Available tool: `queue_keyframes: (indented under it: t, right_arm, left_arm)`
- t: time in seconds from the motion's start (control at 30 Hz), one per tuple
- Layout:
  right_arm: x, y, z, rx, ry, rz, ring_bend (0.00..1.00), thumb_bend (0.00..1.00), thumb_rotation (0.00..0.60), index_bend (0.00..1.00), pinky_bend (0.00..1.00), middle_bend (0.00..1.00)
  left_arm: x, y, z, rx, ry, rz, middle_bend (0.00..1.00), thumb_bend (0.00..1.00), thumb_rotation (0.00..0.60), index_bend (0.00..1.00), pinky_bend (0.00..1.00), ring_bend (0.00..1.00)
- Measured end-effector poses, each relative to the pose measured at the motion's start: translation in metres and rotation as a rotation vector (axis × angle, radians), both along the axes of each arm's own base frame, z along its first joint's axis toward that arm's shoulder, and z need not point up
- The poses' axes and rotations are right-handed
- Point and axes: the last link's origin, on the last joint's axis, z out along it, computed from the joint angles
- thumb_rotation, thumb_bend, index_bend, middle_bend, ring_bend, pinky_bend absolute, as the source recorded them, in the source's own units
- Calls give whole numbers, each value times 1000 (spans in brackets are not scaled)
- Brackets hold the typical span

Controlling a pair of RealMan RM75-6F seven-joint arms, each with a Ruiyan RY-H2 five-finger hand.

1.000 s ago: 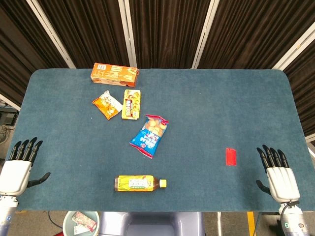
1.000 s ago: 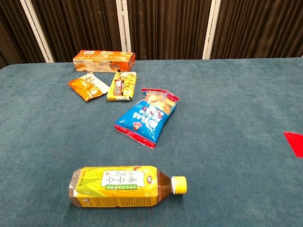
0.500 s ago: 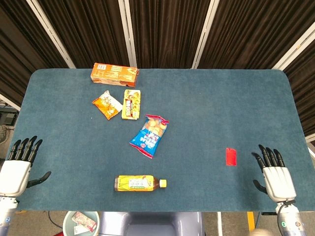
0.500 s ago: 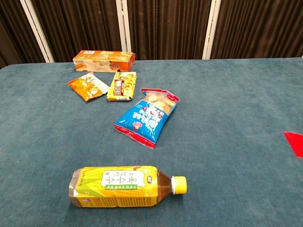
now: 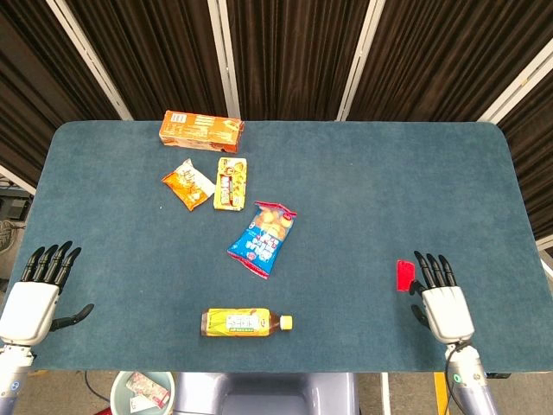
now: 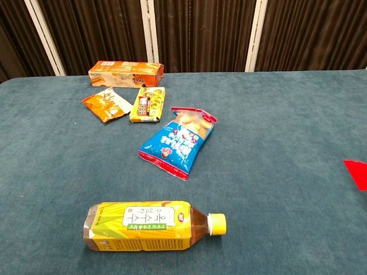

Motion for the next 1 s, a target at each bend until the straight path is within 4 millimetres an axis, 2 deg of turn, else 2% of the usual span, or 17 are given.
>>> queue_keyframes:
  t: [0.17, 0.37, 1.0]
  right_arm:
    - [-10, -8, -21, 16, 18, -7, 0, 282, 600, 524, 0, 26]
    - [-20, -16, -33, 42, 28, -30, 0, 240, 600, 517, 0, 21]
    - [-29, -34, -38, 74, 66, -61, 0, 239, 600, 487, 0, 5]
  left_arm:
    - [1, 1, -2, 0, 10, 3, 0, 173, 487, 0, 0, 0]
    - [3, 2, -5, -4, 12, -9, 0, 167, 491, 0, 0, 0]
    - [1, 10, -11, -3, 34, 15, 0, 168, 486, 0, 0, 0]
